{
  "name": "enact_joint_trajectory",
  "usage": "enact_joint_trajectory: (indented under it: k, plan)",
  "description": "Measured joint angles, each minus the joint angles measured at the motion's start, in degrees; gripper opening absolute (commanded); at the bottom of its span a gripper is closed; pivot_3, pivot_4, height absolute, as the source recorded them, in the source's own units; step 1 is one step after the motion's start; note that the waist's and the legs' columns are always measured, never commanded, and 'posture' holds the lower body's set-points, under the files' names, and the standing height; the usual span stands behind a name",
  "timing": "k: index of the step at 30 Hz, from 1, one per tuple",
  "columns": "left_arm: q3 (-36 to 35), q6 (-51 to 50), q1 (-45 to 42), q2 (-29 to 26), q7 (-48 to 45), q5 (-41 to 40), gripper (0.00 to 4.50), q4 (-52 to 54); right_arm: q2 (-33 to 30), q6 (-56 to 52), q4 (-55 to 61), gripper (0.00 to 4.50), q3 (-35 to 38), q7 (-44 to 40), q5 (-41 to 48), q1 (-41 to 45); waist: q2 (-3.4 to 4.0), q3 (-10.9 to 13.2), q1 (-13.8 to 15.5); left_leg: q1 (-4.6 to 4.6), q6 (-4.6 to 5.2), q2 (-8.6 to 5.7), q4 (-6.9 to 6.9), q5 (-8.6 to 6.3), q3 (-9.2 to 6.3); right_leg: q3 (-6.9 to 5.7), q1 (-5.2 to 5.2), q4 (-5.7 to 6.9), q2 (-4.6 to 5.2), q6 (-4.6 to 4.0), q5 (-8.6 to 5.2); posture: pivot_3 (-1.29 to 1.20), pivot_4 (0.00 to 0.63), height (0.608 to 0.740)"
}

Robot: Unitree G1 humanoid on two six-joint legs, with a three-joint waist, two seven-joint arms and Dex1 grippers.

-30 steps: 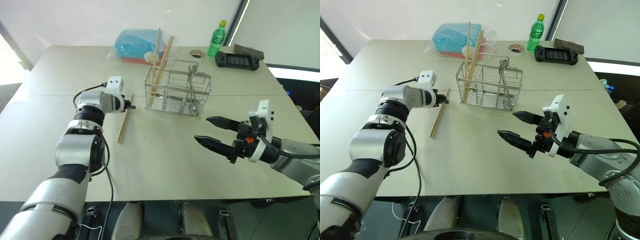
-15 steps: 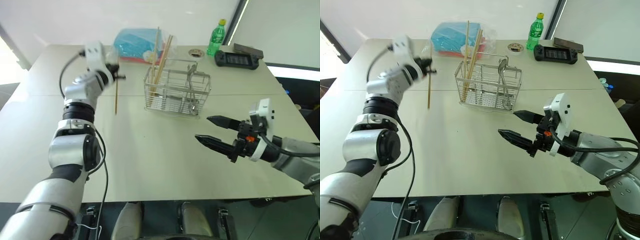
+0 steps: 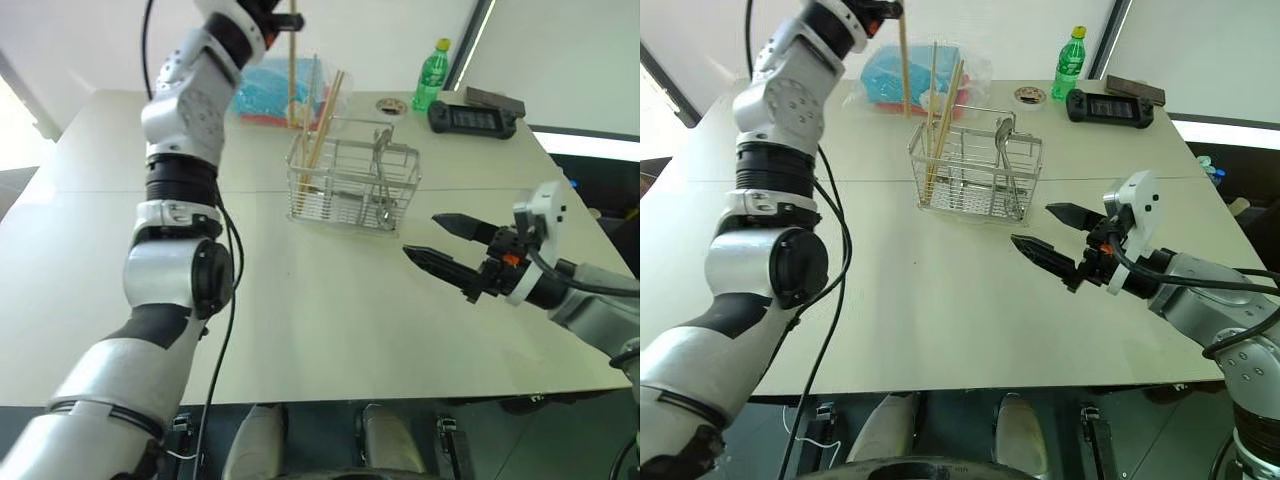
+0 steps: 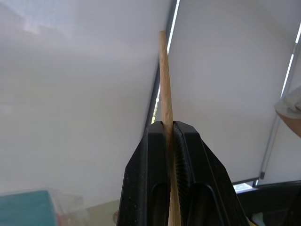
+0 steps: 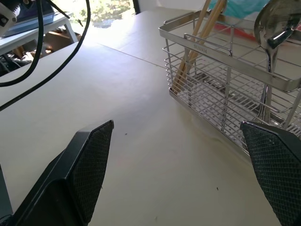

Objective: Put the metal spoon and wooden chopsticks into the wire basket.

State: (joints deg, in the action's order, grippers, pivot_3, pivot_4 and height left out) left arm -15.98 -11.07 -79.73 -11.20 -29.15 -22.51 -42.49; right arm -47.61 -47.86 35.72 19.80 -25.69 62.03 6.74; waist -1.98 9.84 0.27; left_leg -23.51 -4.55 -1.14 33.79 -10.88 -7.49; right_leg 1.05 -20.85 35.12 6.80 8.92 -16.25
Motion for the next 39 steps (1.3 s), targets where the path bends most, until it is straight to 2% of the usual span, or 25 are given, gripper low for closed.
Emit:
enact_joint_trajectory:
  k: [8,11,16,18,23,26,31,33,35,39]
  plan:
    - [3.99,11.24,4.65,3.11,-2.09,3.94,0.02,-3.14,0.44,0.00,0.79,4.50,2.32,2.64,1.66,-0.62,0.01,0.00,0.38,0.01,0.00,0.00,0.02,0.00,0.00,0.00,0.04,-0.01,0.00,-0.01,0.00,0.00,0.150,0.731]
    - [4.68,13.98,7.34,4.57,-1.65,5.26,1.09,-4.47,0.45,0.00,1.17,4.50,2.76,3.69,2.41,-0.61,0.00,0.00,0.40,-0.01,0.00,0.00,0.03,0.00,0.00,0.00,0.03,-0.01,0.00,-0.01,0.00,0.00,0.150,0.731]
    - [4.52,15.02,7.93,5.96,-0.32,5.04,3.67,-4.03,0.44,0.00,1.18,4.50,3.00,4.78,3.52,-0.61,-0.01,0.00,0.41,-0.03,0.01,0.00,0.03,0.00,0.00,0.00,0.02,-0.01,0.00,0.00,0.00,0.00,0.150,0.731]
    - [4.34,15.09,8.11,6.33,0.45,4.91,4.47,-2.84,0.44,0.00,1.18,4.50,3.00,5.10,3.77,-0.59,-0.01,0.00,0.41,-0.03,0.01,0.00,0.03,0.00,0.00,0.00,0.02,-0.01,0.00,0.00,0.00,0.00,0.150,0.731]
    - [4.30,10.13,10.21,6.03,2.93,4.13,4.47,3.85,0.44,0.00,1.05,4.50,2.69,5.16,3.96,0.70,0.01,0.00,0.26,0.00,0.01,0.00,0.02,0.00,-0.01,0.00,0.01,0.02,0.00,0.00,0.00,0.00,0.150,0.731]
    - [4.70,1.18,11.70,1.69,1.71,2.50,4.47,9.66,0.38,0.00,0.28,4.50,1.87,4.88,3.42,1.66,0.02,0.00,-0.18,0.00,0.01,0.00,0.01,0.00,-0.01,0.01,0.00,0.04,-0.01,-0.01,0.00,0.00,0.150,0.731]
    - [8.49,-17.03,17.31,-17.38,-11.76,0.66,4.47,21.30,-0.90,0.37,-3.54,4.50,0.82,2.20,-0.24,3.67,0.17,0.06,-1.43,0.08,0.02,0.02,-0.12,0.00,0.00,0.03,-0.04,0.09,-0.03,-0.02,0.00,0.00,0.150,0.731]
    - [11.39,-19.84,22.78,-27.49,-20.45,0.67,4.47,27.38,-0.97,0.69,-5.59,4.50,0.30,0.91,-1.87,5.22,0.28,0.07,-1.85,0.12,0.01,0.04,-0.27,0.00,0.05,0.10,-0.10,0.08,-0.03,-0.05,0.00,0.00,0.150,0.731]
    - [13.05,-20.64,28.25,-35.09,-27.30,1.16,4.47,30.59,-1.33,1.03,-8.25,4.50,0.45,0.04,-4.03,5.74,0.30,0.06,-1.62,0.14,0.00,0.07,-0.37,0.01,0.07,0.11,-0.14,0.07,-0.03,-0.11,-0.01,0.00,0.150,0.731]
    - [14.20,-21.31,36.31,-41.08,-32.93,1.51,4.47,37.20,-1.13,1.79,-11.71,4.50,-1.51,-1.80,-7.41,8.47,0.30,0.08,-0.27,0.08,-0.04,0.06,-0.35,0.03,0.06,0.10,-0.11,-0.03,0.00,-0.32,-0.10,0.00,0.150,0.731]
